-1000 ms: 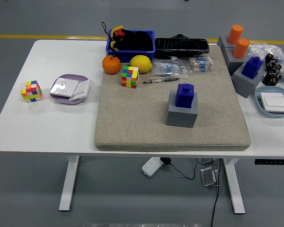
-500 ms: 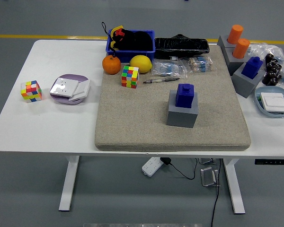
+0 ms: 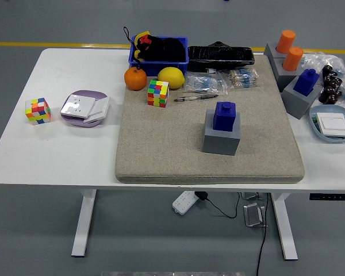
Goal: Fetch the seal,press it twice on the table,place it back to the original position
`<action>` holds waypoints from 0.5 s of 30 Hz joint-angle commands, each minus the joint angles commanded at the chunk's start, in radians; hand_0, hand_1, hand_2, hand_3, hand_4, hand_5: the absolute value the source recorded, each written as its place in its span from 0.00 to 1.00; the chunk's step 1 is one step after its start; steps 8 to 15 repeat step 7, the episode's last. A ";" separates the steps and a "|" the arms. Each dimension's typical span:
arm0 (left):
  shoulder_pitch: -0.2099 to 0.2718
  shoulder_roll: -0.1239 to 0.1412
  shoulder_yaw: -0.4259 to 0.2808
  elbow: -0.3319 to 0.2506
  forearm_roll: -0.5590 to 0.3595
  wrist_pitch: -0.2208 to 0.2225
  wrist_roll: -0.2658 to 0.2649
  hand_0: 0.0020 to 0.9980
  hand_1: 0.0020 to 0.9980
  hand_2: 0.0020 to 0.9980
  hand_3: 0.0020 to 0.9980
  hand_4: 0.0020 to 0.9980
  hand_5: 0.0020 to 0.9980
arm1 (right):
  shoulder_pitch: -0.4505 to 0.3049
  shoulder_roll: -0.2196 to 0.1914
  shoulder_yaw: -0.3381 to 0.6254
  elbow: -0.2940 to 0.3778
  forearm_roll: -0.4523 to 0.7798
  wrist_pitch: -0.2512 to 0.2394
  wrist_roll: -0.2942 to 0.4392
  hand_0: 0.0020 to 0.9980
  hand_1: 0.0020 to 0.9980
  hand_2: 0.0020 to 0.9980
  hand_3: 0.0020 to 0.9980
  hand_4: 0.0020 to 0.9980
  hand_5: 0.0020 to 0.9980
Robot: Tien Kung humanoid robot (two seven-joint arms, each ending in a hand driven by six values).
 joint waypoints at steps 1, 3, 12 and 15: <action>0.000 -0.001 -0.001 0.000 0.001 0.000 0.000 0.81 0.82 0.79 0.84 0.79 0.40 | 0.000 0.000 0.000 0.000 0.000 0.000 0.000 0.86 0.75 0.70 0.66 0.80 0.26; 0.000 -0.001 -0.001 0.000 0.000 0.000 0.000 0.81 0.82 0.79 0.84 0.79 0.40 | 0.000 0.000 0.000 0.000 0.000 0.000 0.000 0.86 0.75 0.70 0.66 0.80 0.26; 0.001 -0.004 -0.004 0.001 0.000 0.000 0.000 0.81 0.82 0.79 0.84 0.79 0.40 | -0.002 0.000 0.002 0.000 0.000 0.000 0.000 0.86 0.75 0.70 0.66 0.80 0.26; 0.001 -0.004 -0.004 0.001 0.000 0.000 0.000 0.81 0.82 0.79 0.84 0.79 0.40 | -0.002 0.000 0.002 0.000 0.000 0.000 0.000 0.86 0.75 0.70 0.66 0.80 0.26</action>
